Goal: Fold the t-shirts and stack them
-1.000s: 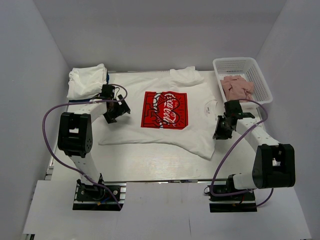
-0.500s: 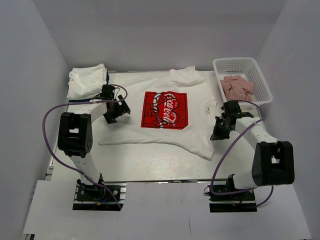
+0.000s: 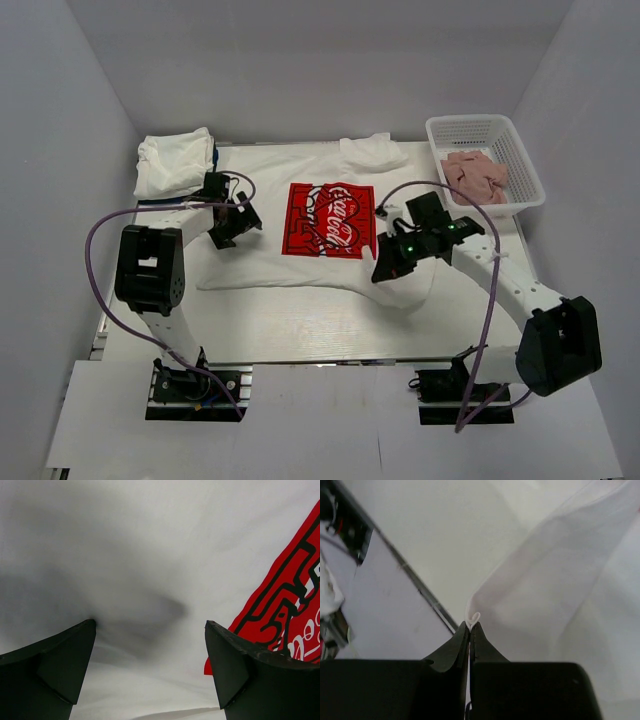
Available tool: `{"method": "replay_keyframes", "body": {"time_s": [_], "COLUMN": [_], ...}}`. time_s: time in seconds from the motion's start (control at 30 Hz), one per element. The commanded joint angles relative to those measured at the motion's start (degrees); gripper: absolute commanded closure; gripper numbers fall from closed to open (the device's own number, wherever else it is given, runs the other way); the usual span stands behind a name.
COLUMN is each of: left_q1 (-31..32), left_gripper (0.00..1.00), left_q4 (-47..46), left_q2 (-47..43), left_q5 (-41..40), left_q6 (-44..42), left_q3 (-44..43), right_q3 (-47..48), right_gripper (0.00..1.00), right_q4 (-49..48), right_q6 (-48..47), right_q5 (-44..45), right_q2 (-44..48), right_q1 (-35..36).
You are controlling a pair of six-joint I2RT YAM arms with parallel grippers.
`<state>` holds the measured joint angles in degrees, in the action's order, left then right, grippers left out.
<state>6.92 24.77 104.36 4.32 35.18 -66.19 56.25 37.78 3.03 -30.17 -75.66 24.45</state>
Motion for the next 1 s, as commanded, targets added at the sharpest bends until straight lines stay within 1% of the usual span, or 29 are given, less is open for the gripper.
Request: {"method": "replay_keyframes", "body": {"time_s": [0.0,0.07,0.1,0.13,0.23,0.33,0.37,0.4,0.43,0.47,0.53,0.57,0.6,0.63,0.67,0.73,0.77,0.8,0.83,0.87,0.93,0.97], "left_q1": [0.2,0.2,0.2,0.7,0.7,0.7,0.7,0.7,0.7,0.7,0.7,0.7,0.7,0.7,0.7,0.7,0.7,0.7,0.7,0.7,0.7,0.7], "left_gripper": [0.0,0.0,0.0,0.0,0.0,0.0,0.0,0.0,0.0,0.0,0.0,0.0,0.0,0.0,0.0,0.0,0.0,0.0,0.0,0.0,0.0,0.0], "left_q4": [-1.3,-1.8,-1.8,-1.8,-1.8,-1.8,-1.8,-1.8,-1.8,-1.8,-1.2,-1.2,-0.7,-0.7,-0.7,-0.7,-0.7,-0.1,0.4,0.4,1.1,1.7], "left_q2": [-2.8,-3.5,-3.5,-4.1,-4.7,-5.8,-5.8,-5.8,-5.8,-6.4,-6.4,-6.4,-6.9,-6.9,-7.4,-7.9,-8.5,-8.5,-8.5,-8.5,-9.0,-9.7], "left_q5": [1.6,1.6,1.6,1.6,1.6,1.6,1.6,1.6,2.1,2.1,2.1,2.1,2.1,2.1,2.1,1.6,1.6,1.0,1.0,1.0,0.5,-0.3], "left_q6": [0.0,0.0,0.0,0.0,0.0,0.0,0.0,0.0,0.0,0.0,0.0,0.0,0.0,0.0,0.0,0.0,0.0,0.0,-0.5,-0.5,-0.5,-0.5], "left_q3": [1.6,3.0,3.0,3.6,4.1,4.1,4.1,4.1,4.7,4.7,4.7,4.7,4.7,4.7,4.7,5.3,5.3,5.3,5.3,4.7,4.7,4.7], "right_q3": [1.4,0.8,-0.8,-1.0,0.3,-1.7,-1.6,-1.2,-1.5,-1.8,-1.8,-1.9,-2.0,-1.8,-1.4,-0.6,-0.4,0.8,1.2,1.5,1.7,1.5], "right_gripper": [1.0,1.0,1.0,1.0,1.0,1.0,1.0,1.0,1.0,0.91,0.77,0.59,0.44,0.1,0.1,0.1,0.1,0.1,0.1,0.1,0.1,0.1], "right_q4": [8.8,12.8,12.8,12.4,14.4,13.9,14.0,16.1,16.5,16.8,17.9,18.1,18.5,18.8,18.6,17.6,17.1,16.5,13.9,12.7,8.4,5.5], "right_q6": [-8.6,-10.7,-10.2,-10.0,-8.5,-5.2,-4.7,-3.4,-1.2,-1.1,0.9,1.5,2.0,2.3,3.5,4.4,5.8,6.7,8.9,10.0,13.3,14.1], "right_q5": [-7.6,-7.0,-8.6,-9.1,-8.9,-9.6,-9.3,-4.6,-4.1,-2.7,-0.8,1.3,2.2,2.6,5.6,8.4,11.9,13.7,15.8,21.2,25.0,29.0], "right_q2": [-0.2,-0.5,-0.4,-0.4,-1.7,-2.9,-3.6,-4.2,-6.0,-6.3,-6.5,-6.3,-5.5,-5.2,-4.0,-2.2,-0.2,0.2,0.9,2.7,3.6,3.7], "right_q1": [5.7,7.5,10.1,11.0,16.8,20.9,21.9,23.8,24.4,25.0,27.0,27.3,27.5,27.8,27.5,27.5,27.3,27.1,27.1,26.7,25.4,24.6]}}
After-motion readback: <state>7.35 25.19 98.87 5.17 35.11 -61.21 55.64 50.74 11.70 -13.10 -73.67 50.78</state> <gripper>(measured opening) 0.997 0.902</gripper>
